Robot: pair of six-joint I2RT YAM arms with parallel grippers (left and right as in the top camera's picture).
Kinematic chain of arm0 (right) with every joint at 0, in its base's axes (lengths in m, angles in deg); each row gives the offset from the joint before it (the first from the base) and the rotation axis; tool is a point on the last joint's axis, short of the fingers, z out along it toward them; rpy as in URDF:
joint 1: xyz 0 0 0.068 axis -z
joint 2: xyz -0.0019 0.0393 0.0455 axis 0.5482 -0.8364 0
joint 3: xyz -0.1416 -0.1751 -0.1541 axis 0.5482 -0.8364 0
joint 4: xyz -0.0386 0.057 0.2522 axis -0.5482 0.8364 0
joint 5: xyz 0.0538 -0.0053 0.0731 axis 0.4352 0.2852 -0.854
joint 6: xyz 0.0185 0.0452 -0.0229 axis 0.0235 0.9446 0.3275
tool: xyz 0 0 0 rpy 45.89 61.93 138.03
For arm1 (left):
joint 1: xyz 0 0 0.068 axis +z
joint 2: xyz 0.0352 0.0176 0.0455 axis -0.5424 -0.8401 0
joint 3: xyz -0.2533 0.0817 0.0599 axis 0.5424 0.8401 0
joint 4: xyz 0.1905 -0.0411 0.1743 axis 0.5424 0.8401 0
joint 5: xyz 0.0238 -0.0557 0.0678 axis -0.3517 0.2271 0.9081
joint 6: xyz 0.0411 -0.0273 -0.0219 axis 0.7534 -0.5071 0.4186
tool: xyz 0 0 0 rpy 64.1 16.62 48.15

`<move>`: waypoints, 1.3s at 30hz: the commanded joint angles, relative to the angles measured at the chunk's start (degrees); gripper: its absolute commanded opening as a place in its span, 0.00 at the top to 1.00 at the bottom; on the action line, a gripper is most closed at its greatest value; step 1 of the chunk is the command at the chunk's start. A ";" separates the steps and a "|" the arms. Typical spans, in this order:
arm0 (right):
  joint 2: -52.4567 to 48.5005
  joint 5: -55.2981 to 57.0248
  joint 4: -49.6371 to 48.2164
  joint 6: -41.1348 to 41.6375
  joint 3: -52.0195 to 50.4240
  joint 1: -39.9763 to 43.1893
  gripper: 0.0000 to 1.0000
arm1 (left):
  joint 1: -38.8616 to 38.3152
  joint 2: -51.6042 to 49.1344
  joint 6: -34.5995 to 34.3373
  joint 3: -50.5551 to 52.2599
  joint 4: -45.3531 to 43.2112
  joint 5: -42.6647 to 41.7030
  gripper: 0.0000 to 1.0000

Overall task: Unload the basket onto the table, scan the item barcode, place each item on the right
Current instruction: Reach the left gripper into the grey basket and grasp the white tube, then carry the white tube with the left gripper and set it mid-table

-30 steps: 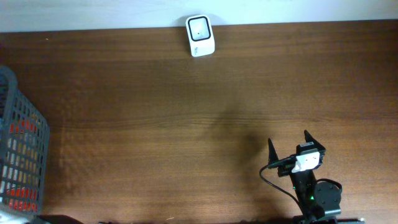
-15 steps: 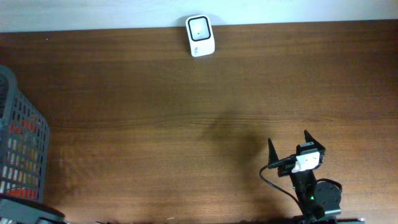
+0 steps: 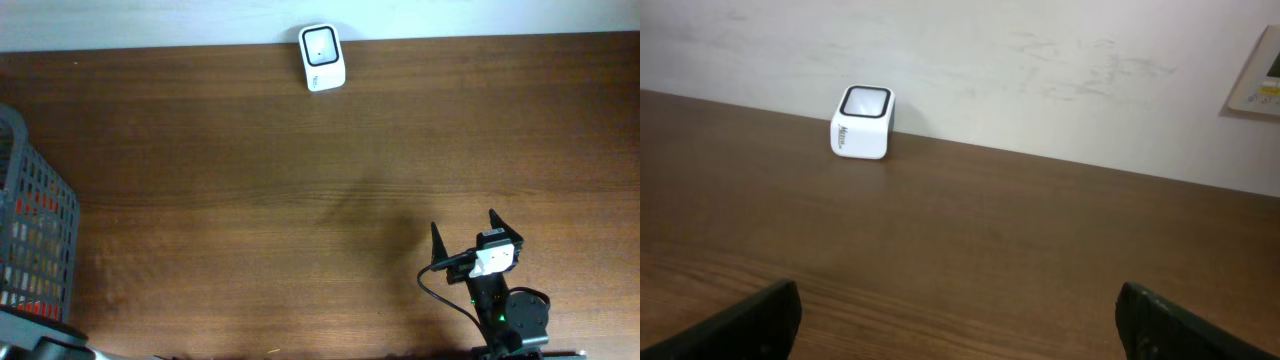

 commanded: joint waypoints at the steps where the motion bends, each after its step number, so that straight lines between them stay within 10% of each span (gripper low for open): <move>1: 0.28 0.52 0.04 0.44 -0.46 0.37 0.01 | 0.26 -1.33 1.29 2.12 -0.85 0.83 0.30; 14: 0.28 0.52 0.04 0.44 -0.46 0.37 0.01 | 0.31 -3.30 2.12 6.84 -2.36 0.81 0.41; 19: 0.28 0.52 0.04 0.44 -0.46 0.37 0.01 | 0.31 -3.34 2.08 6.69 -2.45 0.79 1.00; 26: 0.28 0.52 0.04 0.44 -0.46 0.37 0.01 | -0.81 -3.13 -5.35 -2.05 1.11 0.72 1.00; 39: 0.28 0.52 0.04 0.44 -0.46 0.37 0.01 | -17.73 -2.51 -24.13 -51.43 11.15 -7.98 1.00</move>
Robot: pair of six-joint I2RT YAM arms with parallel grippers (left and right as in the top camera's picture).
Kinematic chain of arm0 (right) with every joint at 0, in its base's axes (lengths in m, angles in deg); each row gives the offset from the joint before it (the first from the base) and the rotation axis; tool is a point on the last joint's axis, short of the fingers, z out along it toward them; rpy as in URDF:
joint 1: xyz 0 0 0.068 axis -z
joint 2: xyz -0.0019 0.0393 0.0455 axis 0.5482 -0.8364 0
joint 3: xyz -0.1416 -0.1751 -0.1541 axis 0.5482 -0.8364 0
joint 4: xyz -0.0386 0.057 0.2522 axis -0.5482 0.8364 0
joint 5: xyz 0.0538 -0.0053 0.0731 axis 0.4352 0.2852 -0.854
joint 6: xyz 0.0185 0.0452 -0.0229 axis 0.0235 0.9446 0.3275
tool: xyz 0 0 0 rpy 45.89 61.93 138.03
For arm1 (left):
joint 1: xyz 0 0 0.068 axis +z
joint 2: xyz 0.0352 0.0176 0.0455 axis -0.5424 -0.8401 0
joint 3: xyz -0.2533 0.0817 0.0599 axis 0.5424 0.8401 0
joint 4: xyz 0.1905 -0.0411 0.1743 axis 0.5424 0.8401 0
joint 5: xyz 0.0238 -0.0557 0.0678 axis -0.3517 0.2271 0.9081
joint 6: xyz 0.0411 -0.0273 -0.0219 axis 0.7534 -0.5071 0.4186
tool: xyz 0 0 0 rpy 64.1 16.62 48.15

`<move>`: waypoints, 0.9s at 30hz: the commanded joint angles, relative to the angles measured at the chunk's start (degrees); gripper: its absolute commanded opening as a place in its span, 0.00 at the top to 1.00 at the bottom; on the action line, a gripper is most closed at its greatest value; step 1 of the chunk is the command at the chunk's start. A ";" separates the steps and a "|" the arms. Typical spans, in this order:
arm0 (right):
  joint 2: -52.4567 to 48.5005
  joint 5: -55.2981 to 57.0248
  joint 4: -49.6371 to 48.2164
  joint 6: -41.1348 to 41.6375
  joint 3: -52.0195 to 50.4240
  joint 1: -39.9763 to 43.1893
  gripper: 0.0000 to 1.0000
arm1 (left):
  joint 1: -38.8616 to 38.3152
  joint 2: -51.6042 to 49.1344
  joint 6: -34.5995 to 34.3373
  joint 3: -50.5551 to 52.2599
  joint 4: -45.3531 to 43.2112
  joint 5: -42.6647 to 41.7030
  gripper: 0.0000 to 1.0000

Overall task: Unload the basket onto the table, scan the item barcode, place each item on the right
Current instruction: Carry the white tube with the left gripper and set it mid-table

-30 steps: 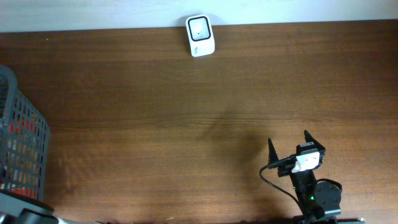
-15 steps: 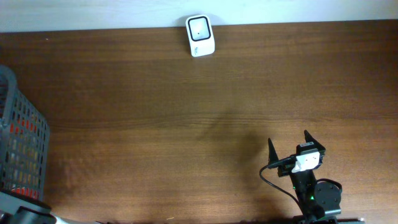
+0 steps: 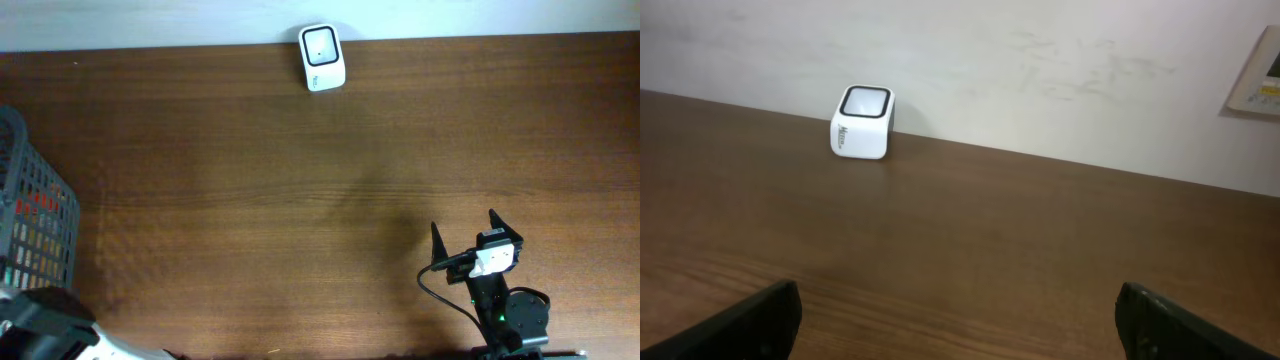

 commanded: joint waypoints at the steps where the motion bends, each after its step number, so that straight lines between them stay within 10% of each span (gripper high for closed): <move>1: 0.28 0.55 0.04 0.48 -0.46 0.37 0.01 | -5.09 2.29 -11.72 -9.03 2.56 -4.07 1.00; 9: 0.28 0.55 0.04 0.48 -0.46 0.37 0.01 | -21.44 5.68 -18.43 -10.12 14.34 -25.46 1.00; 16: 0.28 0.55 0.04 0.48 -0.46 0.37 0.01 | -39.78 4.66 -17.55 2.19 18.05 -17.31 1.00; 27: 0.28 0.55 0.04 0.48 -0.46 0.37 0.01 | -58.71 4.66 -29.81 37.35 -8.31 -11.56 1.00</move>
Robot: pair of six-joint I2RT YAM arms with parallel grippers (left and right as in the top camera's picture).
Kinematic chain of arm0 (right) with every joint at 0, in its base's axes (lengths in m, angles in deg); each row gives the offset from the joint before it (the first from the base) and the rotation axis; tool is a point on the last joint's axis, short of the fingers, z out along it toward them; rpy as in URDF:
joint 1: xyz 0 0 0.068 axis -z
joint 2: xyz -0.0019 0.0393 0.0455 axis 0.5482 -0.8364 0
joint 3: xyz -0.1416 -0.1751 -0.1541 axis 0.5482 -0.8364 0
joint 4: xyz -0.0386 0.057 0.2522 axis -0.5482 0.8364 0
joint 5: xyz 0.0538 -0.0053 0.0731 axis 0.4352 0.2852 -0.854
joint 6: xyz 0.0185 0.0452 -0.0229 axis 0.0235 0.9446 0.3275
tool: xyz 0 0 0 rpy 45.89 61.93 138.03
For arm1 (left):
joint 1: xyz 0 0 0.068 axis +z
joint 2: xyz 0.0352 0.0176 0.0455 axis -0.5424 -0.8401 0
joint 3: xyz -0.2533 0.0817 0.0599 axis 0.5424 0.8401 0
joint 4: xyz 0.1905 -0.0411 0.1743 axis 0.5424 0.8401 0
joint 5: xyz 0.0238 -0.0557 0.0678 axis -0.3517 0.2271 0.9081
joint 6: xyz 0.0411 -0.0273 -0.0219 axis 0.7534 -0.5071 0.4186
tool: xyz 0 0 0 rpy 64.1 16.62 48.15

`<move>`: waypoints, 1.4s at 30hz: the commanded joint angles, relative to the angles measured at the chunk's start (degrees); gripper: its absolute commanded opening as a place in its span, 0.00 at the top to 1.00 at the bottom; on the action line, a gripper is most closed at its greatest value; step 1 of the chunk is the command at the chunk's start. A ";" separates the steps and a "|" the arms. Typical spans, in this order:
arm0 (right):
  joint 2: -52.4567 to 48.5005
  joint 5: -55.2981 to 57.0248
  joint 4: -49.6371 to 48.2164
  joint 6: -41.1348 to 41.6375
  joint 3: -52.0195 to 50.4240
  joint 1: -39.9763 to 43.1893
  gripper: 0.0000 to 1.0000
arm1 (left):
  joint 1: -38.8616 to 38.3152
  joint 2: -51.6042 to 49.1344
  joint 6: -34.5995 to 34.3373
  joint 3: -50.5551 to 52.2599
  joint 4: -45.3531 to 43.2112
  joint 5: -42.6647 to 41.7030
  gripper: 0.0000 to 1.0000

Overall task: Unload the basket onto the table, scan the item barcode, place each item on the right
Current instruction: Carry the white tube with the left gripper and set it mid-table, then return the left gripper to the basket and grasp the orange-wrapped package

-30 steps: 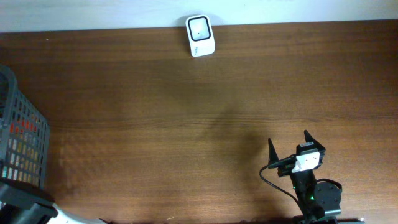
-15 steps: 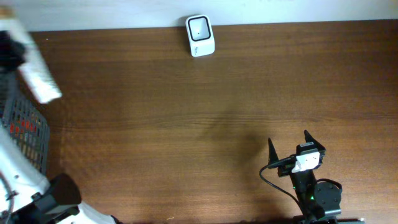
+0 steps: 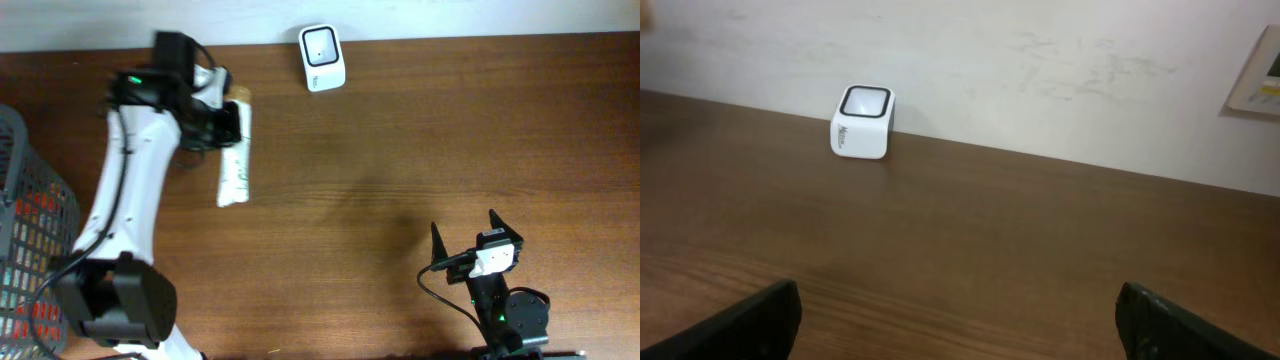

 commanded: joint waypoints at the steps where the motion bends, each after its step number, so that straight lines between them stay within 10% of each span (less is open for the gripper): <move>1: 0.31 0.52 0.02 0.44 -0.46 0.37 0.01 | -4.28 0.96 -9.03 10.27 -11.28 0.76 1.00; 13: 0.31 0.52 0.02 0.44 -0.46 0.37 0.01 | -18.01 0.52 -19.63 29.68 -32.94 20.61 0.99; 14: 0.31 0.52 0.02 0.44 -0.46 0.37 0.01 | -18.21 0.37 -19.63 29.68 -33.03 20.96 0.91; 18: 0.31 0.52 0.02 0.44 -0.46 0.37 0.01 | -18.10 0.33 -19.56 29.66 -33.77 21.00 0.01; 22: 0.31 0.52 0.02 0.44 -0.46 0.37 0.01 | -16.63 1.70 -14.93 25.83 -32.09 20.98 0.01; 29: 0.31 0.52 0.02 0.44 -0.46 0.37 0.01 | -2.71 11.63 -5.35 -4.00 -4.13 21.00 0.01; 42: 0.31 0.52 0.02 0.44 -0.46 0.37 0.01 | 52.24 15.13 -5.33 -13.07 4.63 21.42 0.00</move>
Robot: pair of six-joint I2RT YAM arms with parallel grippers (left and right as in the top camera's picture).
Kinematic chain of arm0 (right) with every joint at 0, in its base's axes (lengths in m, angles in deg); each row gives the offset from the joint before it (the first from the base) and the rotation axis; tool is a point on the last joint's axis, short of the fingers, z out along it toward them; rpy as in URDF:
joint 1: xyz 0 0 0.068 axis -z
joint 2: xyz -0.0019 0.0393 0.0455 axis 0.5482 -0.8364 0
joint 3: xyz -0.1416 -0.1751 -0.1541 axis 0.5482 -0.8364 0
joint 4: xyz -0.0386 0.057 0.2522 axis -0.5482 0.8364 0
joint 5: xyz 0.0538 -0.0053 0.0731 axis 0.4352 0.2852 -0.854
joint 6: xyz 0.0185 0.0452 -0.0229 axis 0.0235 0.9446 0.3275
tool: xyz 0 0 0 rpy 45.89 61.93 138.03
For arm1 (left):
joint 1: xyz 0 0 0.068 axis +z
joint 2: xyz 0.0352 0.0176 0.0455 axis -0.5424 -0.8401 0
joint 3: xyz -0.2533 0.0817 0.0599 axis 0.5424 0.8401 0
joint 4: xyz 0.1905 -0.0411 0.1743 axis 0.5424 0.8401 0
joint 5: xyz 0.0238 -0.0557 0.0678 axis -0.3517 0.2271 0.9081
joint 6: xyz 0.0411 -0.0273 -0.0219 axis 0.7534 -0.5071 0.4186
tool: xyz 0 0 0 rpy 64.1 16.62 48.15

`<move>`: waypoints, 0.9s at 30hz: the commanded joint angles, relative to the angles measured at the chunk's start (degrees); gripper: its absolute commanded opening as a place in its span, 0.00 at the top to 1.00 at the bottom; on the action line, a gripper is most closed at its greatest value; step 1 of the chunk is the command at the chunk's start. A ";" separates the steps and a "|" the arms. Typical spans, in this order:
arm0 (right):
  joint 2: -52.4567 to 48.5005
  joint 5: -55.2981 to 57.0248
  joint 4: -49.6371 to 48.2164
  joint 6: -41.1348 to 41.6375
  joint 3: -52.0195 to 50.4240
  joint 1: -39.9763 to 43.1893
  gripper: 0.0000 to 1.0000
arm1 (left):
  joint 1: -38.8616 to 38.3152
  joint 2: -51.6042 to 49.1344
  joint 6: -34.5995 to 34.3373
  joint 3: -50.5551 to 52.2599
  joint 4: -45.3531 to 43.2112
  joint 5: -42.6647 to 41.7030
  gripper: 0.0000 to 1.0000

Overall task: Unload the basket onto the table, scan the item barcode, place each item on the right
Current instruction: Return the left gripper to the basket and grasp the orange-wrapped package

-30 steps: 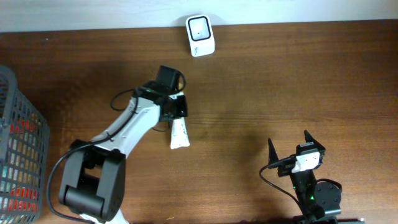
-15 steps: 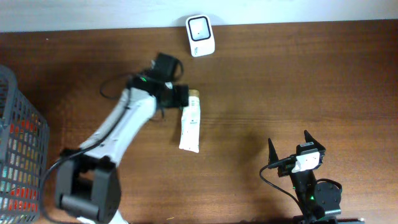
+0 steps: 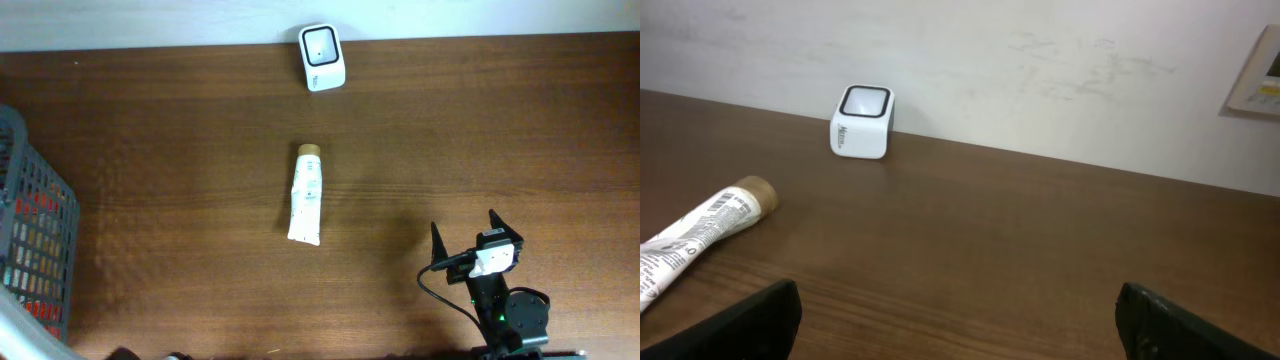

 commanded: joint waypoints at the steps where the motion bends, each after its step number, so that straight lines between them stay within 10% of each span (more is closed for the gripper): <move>1: 0.33 0.55 0.04 0.42 -0.44 0.37 0.01 | 7.72 -5.40 0.94 0.72 -0.87 -0.22 0.00; 12: 0.33 0.55 0.04 0.42 -0.44 0.37 0.01 | 13.88 -21.46 14.40 0.92 5.62 -0.35 0.04; 20: 0.33 0.55 0.04 0.42 -0.44 0.37 0.01 | 14.25 -30.73 33.11 1.75 5.79 -19.04 0.01; 27: 0.33 0.55 0.04 0.42 -0.44 0.37 0.01 | 14.25 -34.38 36.92 16.06 -4.07 -18.82 0.00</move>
